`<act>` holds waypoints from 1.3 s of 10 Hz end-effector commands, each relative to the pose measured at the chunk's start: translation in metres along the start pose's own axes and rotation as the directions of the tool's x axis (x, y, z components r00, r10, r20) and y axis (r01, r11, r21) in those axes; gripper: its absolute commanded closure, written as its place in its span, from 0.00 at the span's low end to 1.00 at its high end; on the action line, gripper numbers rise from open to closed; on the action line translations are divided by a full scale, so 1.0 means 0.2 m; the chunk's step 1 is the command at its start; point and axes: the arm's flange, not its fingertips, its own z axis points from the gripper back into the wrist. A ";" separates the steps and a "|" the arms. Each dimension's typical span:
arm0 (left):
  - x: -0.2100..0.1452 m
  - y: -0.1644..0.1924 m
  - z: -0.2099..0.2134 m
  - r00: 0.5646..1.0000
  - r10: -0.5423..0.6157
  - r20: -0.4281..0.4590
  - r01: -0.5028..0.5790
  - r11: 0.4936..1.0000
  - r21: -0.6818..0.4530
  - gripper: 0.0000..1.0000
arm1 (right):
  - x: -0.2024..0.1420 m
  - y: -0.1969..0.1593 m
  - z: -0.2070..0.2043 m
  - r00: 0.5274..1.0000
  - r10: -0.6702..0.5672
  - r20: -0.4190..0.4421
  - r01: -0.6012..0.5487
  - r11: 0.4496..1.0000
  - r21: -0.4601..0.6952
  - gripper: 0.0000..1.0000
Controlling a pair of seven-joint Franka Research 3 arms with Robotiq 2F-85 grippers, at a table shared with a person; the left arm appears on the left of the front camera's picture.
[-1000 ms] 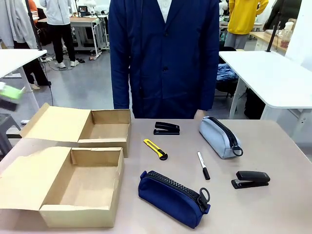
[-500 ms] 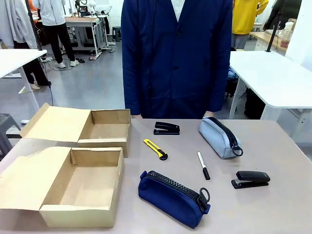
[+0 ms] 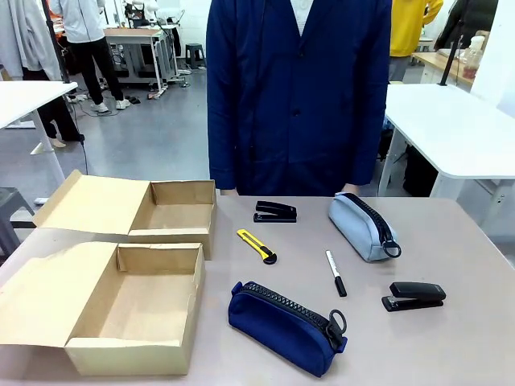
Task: Place items inside the box.
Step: Pick up a Pencil pouch or Stapler and place it inside the Mailer Box closest to the robot.
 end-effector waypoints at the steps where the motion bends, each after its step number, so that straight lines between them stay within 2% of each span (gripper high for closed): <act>1: 0.00 0.03 0.00 1.000 -0.017 0.015 0.017 1.000 -0.013 0.00 | 0.00 -0.01 0.03 1.000 0.010 0.014 -0.010 1.000 0.014 0.00; 2: 0.00 0.03 0.00 1.000 -0.017 0.015 0.017 1.000 -0.013 0.00 | 0.00 0.00 0.00 1.000 0.000 0.000 0.000 1.000 0.000 0.00; 3: 0.00 0.03 0.00 1.000 -0.017 0.015 0.017 1.000 -0.013 0.00 | -0.10 0.09 -0.19 0.966 0.181 -0.183 -0.171 0.983 0.070 0.00; 4: 0.00 0.03 0.00 1.000 -0.017 0.015 0.017 1.000 -0.013 0.00 | -0.22 0.18 -0.38 0.886 0.347 -0.307 -0.320 0.938 0.136 0.00; 5: 0.00 0.03 0.00 1.000 -0.017 0.015 0.017 1.000 -0.013 0.00 | -0.32 0.25 -0.56 0.775 0.494 -0.394 -0.444 0.869 0.216 0.00; 6: 0.00 0.03 0.00 1.000 -0.017 0.015 0.017 1.000 -0.013 0.00 | -0.44 0.28 -0.74 0.663 0.575 -0.480 -0.523 0.814 0.253 0.00; 7: 0.00 0.03 0.00 1.000 -0.017 0.015 0.017 1.000 -0.013 0.00 | -0.49 0.26 -0.83 0.609 0.589 -0.531 -0.522 0.802 0.291 0.00; 8: 0.00 0.03 0.00 1.000 -0.017 0.015 0.017 1.000 -0.013 0.00 | -0.48 0.23 -0.84 0.624 0.578 -0.526 -0.530 0.807 0.258 0.00; 9: 0.00 0.03 0.00 1.000 -0.017 0.015 0.017 1.000 -0.013 0.00 | -0.43 0.20 -0.73 0.655 0.581 -0.482 -0.518 0.811 0.274 0.00; 10: 0.00 0.03 0.00 1.000 -0.017 0.015 0.017 1.000 -0.013 0.00 | -0.35 0.15 -0.53 0.686 0.588 -0.430 -0.508 0.809 0.295 0.00; 11: 0.00 0.03 0.00 1.000 -0.017 0.015 0.017 1.000 -0.013 0.00 | -0.24 0.07 -0.22 0.760 0.560 -0.331 -0.480 0.826 0.296 0.00; 12: 0.00 0.03 0.00 1.000 -0.017 0.015 0.017 1.000 -0.013 0.00 | -0.17 0.00 0.04 0.809 0.530 -0.254 -0.440 0.833 0.337 0.00; 13: 0.00 0.03 0.00 1.000 -0.017 0.015 0.017 1.000 -0.013 0.00 | -0.13 -0.06 0.20 0.849 0.497 -0.181 -0.424 0.844 0.329 0.00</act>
